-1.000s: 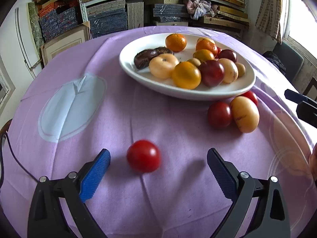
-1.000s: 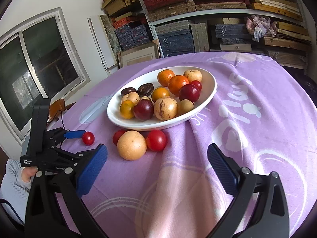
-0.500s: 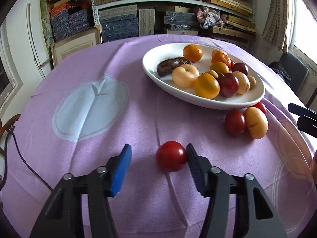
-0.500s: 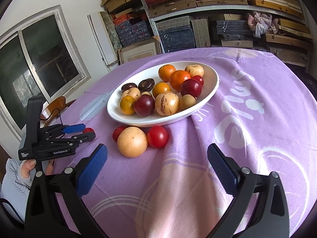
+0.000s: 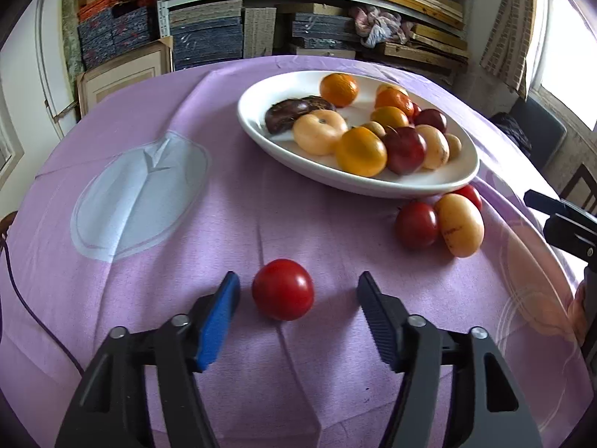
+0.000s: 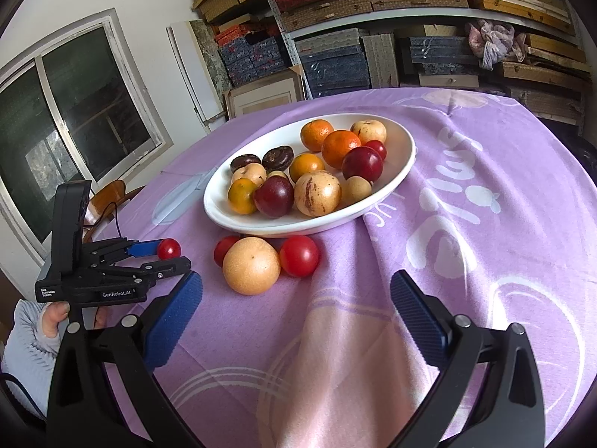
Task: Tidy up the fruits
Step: 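Move both tools toward the red tomatoes lying beside the plate, then grasp a red tomato with the left tool while the right tool grasps another red tomato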
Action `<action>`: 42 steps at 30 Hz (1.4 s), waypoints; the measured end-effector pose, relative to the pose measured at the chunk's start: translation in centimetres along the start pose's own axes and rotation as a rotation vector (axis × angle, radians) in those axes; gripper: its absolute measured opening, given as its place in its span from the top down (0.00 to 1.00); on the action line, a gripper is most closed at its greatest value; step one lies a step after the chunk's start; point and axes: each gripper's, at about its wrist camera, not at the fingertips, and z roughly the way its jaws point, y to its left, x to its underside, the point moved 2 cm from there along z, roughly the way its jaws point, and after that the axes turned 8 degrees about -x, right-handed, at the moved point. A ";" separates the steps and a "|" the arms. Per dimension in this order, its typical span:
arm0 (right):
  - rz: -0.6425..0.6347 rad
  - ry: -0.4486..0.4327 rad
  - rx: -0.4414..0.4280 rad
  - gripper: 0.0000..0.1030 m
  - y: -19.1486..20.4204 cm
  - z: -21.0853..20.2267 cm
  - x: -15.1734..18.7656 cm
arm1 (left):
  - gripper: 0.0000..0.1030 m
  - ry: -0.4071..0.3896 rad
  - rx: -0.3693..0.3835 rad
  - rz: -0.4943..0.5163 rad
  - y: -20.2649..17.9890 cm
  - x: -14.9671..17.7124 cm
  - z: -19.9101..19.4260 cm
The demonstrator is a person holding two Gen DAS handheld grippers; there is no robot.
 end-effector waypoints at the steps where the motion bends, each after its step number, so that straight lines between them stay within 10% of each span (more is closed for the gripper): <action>1: -0.004 0.002 0.002 0.04 0.0 0.1 0.0 | 0.34 0.000 0.000 0.007 -0.2 0.0 0.0; 15: -0.111 0.077 0.120 0.05 -0.1 2.1 -1.1 | 0.27 0.007 -0.011 -0.017 0.4 0.0 0.0; 19: -0.160 0.167 0.137 0.39 -0.6 3.7 -1.5 | 0.26 0.007 -0.007 -0.017 0.4 0.1 0.0; 37: -0.278 0.286 0.105 0.72 1.4 9.1 -2.0 | 0.14 0.008 0.050 -0.025 0.2 0.0 0.1; 40: -0.260 0.282 0.088 0.72 1.1 8.7 -2.0 | 0.27 -0.006 0.061 -0.064 1.0 -0.1 0.0; 42: -0.236 0.269 0.066 0.72 1.0 8.3 -2.0 | 0.54 -0.014 0.072 -0.076 1.2 -0.1 -0.2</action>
